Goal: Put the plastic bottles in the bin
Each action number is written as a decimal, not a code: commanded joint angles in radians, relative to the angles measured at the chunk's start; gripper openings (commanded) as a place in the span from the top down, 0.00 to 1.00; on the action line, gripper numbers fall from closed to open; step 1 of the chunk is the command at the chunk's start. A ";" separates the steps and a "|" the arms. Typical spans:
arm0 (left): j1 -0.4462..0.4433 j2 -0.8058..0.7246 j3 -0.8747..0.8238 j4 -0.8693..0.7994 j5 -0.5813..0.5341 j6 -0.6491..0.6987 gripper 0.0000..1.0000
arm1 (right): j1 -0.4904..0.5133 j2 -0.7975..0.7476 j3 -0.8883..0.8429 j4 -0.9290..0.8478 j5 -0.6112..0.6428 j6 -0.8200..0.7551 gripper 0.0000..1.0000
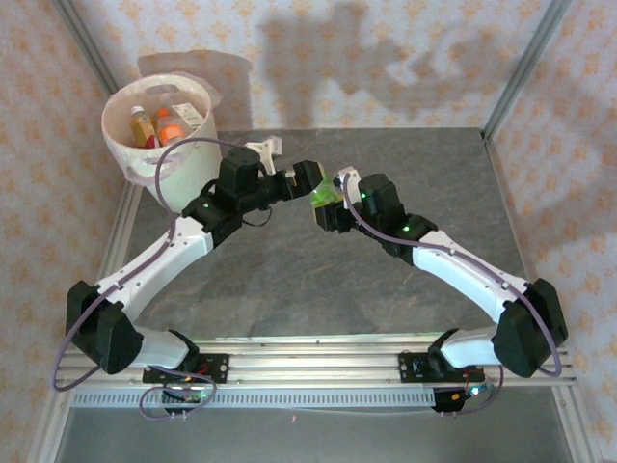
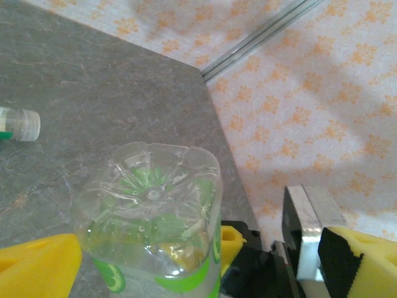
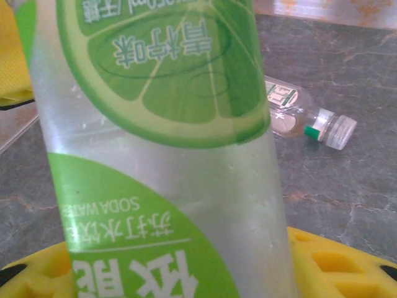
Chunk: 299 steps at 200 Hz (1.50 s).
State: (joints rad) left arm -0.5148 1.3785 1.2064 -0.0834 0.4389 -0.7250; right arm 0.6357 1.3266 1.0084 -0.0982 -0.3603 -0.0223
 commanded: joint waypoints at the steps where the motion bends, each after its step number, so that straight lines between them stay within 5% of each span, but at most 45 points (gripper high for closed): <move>1: -0.017 0.019 0.037 0.025 0.003 0.019 0.00 | 0.013 -0.006 0.045 0.047 -0.061 -0.010 0.75; 23: -0.019 0.020 0.035 -0.088 -0.191 -0.040 0.00 | 0.018 -0.007 0.043 0.083 -0.070 0.012 0.75; 42: -0.019 0.000 -0.022 -0.024 -0.223 -0.069 0.00 | 0.018 -0.014 0.042 0.100 -0.058 0.023 0.75; 86: -0.020 0.028 -0.007 0.063 -0.056 -0.026 0.01 | 0.018 -0.014 0.050 0.106 -0.161 0.031 0.74; 137: -0.028 0.064 0.032 0.035 -0.024 -0.016 0.23 | 0.019 -0.003 0.067 0.116 -0.166 0.050 0.72; 164: -0.027 0.050 0.024 0.020 -0.053 -0.015 0.28 | 0.018 -0.014 0.057 0.106 -0.195 0.048 0.54; 190: -0.028 0.035 -0.003 0.038 -0.082 -0.019 0.31 | 0.018 -0.036 0.021 0.108 -0.188 0.062 0.23; 219: -0.028 0.037 -0.008 0.032 -0.101 -0.019 0.33 | 0.018 -0.075 -0.014 0.117 -0.175 0.039 0.10; 224: -0.027 0.036 -0.009 0.032 -0.101 -0.019 0.33 | 0.018 -0.083 -0.017 0.111 -0.174 0.027 0.00; 299: -0.013 0.014 -0.002 -0.002 -0.157 -0.023 0.35 | 0.018 -0.138 0.041 -0.088 -0.061 -0.137 0.01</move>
State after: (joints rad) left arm -0.5365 1.4399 1.2072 -0.0631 0.3260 -0.7551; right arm 0.6518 1.2095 1.0050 -0.1123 -0.4923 -0.0853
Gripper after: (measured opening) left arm 0.653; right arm 0.990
